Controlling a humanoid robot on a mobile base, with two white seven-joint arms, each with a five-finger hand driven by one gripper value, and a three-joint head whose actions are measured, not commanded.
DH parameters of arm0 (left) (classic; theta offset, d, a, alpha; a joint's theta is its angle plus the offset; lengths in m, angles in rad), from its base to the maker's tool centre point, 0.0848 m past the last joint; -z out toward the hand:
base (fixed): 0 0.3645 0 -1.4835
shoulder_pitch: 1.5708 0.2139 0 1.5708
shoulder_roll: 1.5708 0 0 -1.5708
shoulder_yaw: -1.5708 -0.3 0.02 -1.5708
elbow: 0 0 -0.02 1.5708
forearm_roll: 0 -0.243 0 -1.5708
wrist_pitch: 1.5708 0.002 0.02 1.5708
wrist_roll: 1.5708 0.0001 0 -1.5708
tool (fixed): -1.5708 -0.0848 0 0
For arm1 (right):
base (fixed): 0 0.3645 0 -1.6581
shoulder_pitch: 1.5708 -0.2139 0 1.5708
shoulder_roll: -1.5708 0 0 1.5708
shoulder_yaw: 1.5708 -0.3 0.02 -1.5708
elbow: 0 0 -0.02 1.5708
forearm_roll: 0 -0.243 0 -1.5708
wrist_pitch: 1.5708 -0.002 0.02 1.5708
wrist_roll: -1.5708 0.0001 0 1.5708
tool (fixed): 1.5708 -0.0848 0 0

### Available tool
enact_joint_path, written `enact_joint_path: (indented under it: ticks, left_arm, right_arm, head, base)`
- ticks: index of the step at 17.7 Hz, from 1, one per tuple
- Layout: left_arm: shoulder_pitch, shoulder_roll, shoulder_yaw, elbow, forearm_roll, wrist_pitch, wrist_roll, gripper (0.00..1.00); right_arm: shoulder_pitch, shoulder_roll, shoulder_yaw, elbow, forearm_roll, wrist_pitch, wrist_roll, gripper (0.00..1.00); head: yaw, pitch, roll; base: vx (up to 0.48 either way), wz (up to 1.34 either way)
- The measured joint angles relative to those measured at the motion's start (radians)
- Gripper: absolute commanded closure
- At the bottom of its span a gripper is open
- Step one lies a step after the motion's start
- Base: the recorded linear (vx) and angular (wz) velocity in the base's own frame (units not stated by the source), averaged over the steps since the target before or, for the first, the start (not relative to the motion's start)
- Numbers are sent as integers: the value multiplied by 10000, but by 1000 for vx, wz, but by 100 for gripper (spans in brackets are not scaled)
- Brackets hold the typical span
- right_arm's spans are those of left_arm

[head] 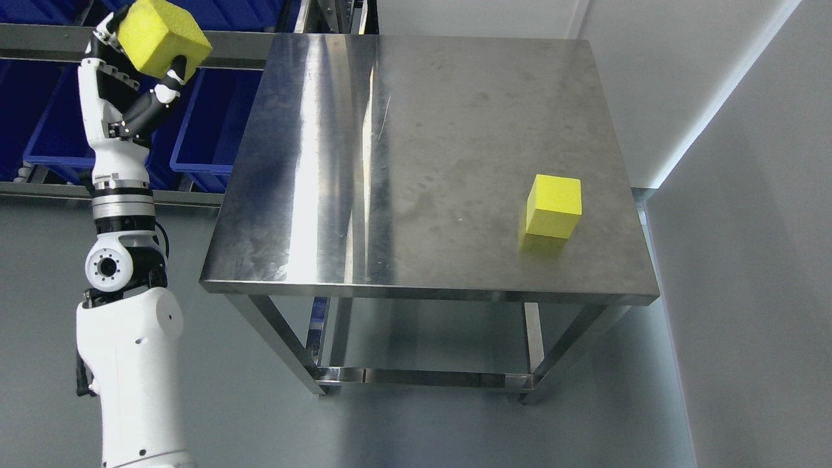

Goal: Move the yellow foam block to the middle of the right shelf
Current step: 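Hold the cube raised in the left hand while turning toward the bins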

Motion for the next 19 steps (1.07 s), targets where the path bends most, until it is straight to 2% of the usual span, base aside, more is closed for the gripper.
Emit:
enact_joint_path:
  ticks: [5, 19]
  left_arm:
    - [662, -105, -300, -973, 31, 526, 229, 54]
    - [995, -209, -580, -2138, 45, 596, 242, 54]
  right_arm:
    - [2, 0, 0, 0, 0, 0, 0, 0]
    - [-2, 0, 0, 0, 0, 0, 0, 0]
  head:
    - [0, 0, 0]
    - [0, -2, 0]
  base:
    - [-148, 445]
    - [-47, 949]
